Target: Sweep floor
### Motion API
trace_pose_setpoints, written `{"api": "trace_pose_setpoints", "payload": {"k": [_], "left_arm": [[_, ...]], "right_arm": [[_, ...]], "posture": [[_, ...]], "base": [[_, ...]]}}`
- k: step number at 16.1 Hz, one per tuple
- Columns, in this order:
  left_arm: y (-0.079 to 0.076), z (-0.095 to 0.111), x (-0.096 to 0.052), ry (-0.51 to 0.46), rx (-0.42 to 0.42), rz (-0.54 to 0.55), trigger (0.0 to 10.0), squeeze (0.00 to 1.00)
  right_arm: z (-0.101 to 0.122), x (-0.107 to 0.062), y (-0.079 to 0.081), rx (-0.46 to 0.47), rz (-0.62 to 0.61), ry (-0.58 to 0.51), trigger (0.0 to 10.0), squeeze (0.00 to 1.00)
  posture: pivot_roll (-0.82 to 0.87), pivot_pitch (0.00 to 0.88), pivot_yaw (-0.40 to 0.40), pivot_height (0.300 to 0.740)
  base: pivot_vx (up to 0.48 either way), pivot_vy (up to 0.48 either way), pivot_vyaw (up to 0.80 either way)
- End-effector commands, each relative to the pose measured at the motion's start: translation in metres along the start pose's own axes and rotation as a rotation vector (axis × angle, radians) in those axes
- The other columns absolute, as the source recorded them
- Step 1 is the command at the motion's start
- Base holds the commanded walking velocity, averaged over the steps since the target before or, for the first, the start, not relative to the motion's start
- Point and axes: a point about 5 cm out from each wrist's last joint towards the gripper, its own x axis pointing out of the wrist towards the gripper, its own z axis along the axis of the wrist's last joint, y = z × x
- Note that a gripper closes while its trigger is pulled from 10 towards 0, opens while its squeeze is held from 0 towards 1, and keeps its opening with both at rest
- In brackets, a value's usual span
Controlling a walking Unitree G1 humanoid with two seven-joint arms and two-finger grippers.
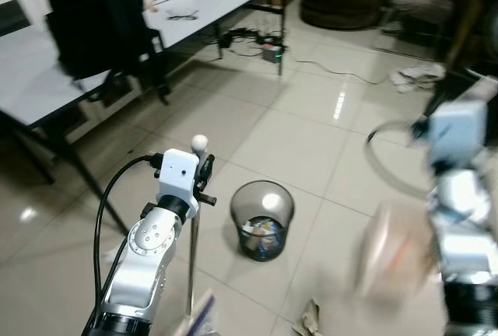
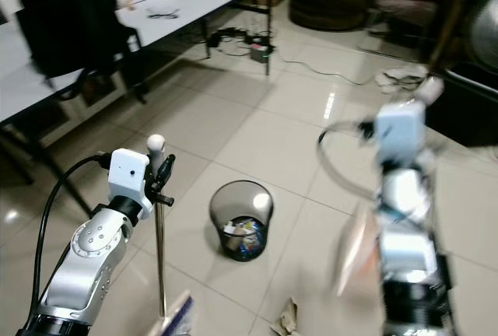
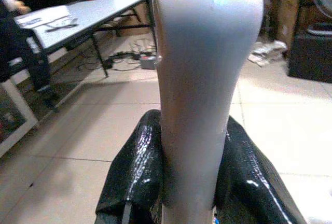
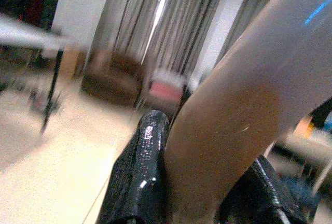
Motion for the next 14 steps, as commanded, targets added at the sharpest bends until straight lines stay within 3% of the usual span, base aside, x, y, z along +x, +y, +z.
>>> {"api": "trace_pose_setpoints", "payload": {"k": [1, 4, 10, 12, 14], "left_arm": [[0.003, 0.004, -0.002, -0.015, 0.030, -0.004, 10.0, 0.00], [0.004, 0.002, -0.006, -0.010, 0.049, 0.013, 10.0, 0.00], [0.010, 0.003, -0.006, -0.030, 0.052, 0.099, 10.0, 0.00], [0.011, 0.003, -0.005, -0.028, 0.054, 0.111, 10.0, 0.00], [0.013, 0.002, -0.003, -0.027, 0.028, 0.142, 10.0, 0.00]], "right_arm": [[0.011, 0.003, 0.003, -0.009, 0.016, -0.049, 10.0, 0.00], [0.011, -0.009, 0.025, 0.009, 0.060, -0.056, 10.0, 0.00], [0.014, -0.016, 0.033, 0.059, 0.135, -0.080, 10.0, 0.00], [0.009, -0.020, 0.045, 0.085, 0.217, -0.061, 10.0, 0.00], [0.005, -0.022, 0.051, 0.096, 0.248, -0.061, 10.0, 0.00]], "posture": [[-0.06, 0.000, 0.071, 0.740], [-0.06, 0.006, 0.065, 0.740], [-0.06, 0.015, 0.064, 0.740], [-0.06, 0.021, 0.064, 0.740], [-0.05, 0.031, 0.064, 0.740]], "base": [[0.000, -0.292, 0.00], [0.000, -0.405, 0.00], [0.000, -0.406, 0.00], [0.000, -0.362, 0.00], [0.000, 0.000, 0.00]]}}
